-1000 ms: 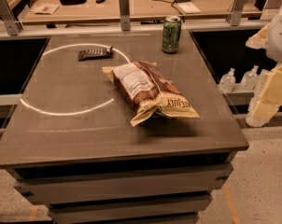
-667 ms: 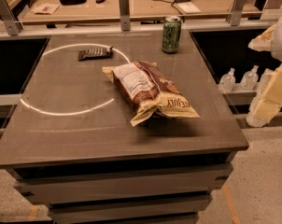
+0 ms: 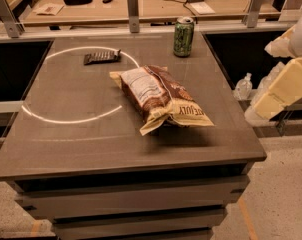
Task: Move brown chip bag near rxbar chocolate
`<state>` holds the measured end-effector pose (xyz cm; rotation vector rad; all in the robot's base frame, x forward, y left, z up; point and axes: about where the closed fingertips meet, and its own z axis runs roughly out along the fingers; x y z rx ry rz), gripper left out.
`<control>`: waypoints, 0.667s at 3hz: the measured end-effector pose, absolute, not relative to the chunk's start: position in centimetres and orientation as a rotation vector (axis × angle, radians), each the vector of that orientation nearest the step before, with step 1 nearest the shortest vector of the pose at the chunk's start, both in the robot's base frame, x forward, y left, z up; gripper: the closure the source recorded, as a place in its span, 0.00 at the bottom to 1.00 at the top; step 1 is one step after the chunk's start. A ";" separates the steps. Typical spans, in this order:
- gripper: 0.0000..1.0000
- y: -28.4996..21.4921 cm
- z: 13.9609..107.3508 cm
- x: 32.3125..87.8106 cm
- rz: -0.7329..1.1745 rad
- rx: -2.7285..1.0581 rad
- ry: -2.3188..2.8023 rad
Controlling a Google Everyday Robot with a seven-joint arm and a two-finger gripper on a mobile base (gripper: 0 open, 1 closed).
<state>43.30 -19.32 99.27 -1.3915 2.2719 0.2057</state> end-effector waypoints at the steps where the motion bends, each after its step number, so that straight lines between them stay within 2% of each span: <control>1: 0.00 -16.2 99.0 43.4 0.224 -1.259 2.307; 2: 0.00 -13.6 96.3 44.0 0.265 -1.155 2.364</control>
Offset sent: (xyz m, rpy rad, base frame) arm 0.0165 0.0859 -0.0664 0.1281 0.0851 -0.2627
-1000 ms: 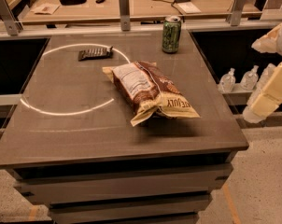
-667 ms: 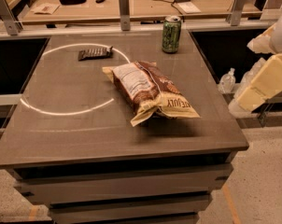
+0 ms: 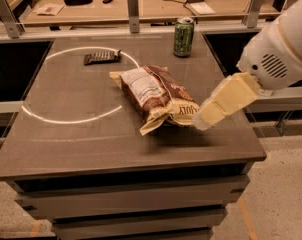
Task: Move brown chip bag near rxbar chocolate
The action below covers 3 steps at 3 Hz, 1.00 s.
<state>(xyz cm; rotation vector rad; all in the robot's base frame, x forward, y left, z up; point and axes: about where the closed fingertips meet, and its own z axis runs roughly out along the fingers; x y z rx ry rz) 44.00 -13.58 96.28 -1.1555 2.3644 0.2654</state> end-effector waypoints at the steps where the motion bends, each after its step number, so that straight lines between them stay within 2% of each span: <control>1: 0.00 -13.4 93.0 44.3 0.315 -1.059 2.433; 3: 0.00 -12.1 89.7 44.0 0.357 -1.119 2.446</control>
Offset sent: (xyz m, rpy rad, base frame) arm 0.0066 -0.0020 -0.0862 0.1015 0.1325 -0.1076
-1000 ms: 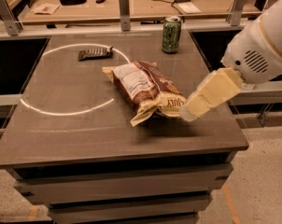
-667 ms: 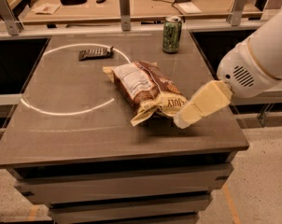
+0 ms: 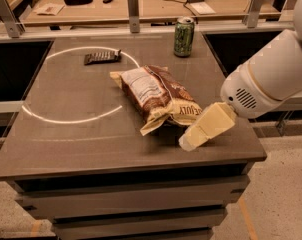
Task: Move brown chip bag near rxbar chocolate
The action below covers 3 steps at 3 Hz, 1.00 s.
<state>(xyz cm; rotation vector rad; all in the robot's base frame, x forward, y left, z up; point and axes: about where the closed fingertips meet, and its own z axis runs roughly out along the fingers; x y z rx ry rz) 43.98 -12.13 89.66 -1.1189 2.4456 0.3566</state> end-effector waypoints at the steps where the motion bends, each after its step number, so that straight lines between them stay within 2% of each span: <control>1: 0.00 -12.1 89.7 44.0 0.356 -1.120 2.445; 3: 0.00 -11.2 89.0 44.4 0.459 -1.019 2.380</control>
Offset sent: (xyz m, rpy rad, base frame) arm 0.0010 -0.0017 -0.0030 0.0830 -0.0243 -0.0394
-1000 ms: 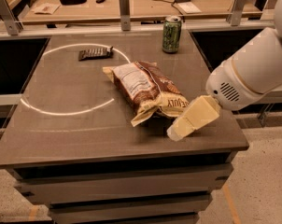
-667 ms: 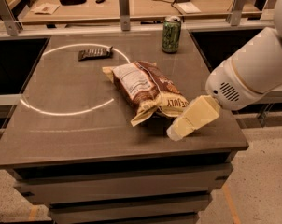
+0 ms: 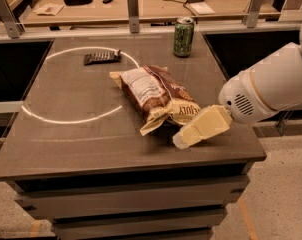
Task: Move brown chip bag near rxbar chocolate
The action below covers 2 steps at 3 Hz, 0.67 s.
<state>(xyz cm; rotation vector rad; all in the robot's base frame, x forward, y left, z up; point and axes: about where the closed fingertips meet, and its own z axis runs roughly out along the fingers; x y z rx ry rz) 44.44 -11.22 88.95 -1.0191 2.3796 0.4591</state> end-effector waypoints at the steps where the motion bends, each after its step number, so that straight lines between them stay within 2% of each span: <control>1: 0.00 -9.8 88.7 44.9 0.444 -1.031 2.303; 2: 0.00 -8.3 87.7 45.4 0.389 -1.089 2.218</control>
Offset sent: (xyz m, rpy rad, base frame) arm 0.0184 0.0453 -0.0271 -0.0212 -0.2571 0.1138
